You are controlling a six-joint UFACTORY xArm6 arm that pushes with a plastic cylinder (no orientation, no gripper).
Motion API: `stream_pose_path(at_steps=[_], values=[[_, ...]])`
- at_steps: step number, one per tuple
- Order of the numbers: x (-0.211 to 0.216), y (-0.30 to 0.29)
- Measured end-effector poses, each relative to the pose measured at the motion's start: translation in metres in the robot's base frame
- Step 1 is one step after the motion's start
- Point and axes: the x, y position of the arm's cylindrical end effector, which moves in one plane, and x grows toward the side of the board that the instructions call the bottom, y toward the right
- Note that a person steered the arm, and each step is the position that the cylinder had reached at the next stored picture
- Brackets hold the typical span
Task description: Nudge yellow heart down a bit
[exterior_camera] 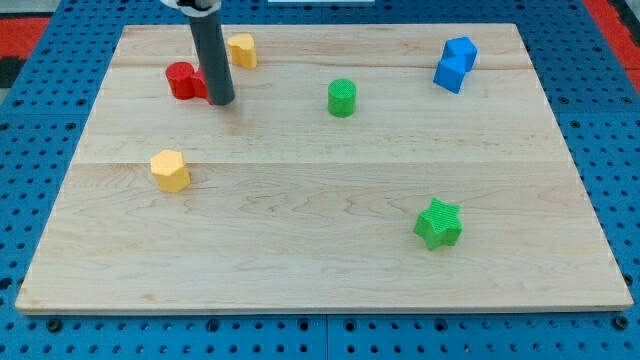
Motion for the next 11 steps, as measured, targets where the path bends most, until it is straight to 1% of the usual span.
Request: stream_pose_path(at_steps=[1, 2, 3, 4, 5, 6, 7, 8, 9, 11], values=[[-0.009, -0.038], [-0.009, -0.025], [-0.01, 0.023], [-0.03, 0.075], [-0.082, 0.107], [-0.123, 0.076], [-0.135, 0.046], [-0.13, -0.005], [-0.129, 0.014], [-0.12, 0.022]])
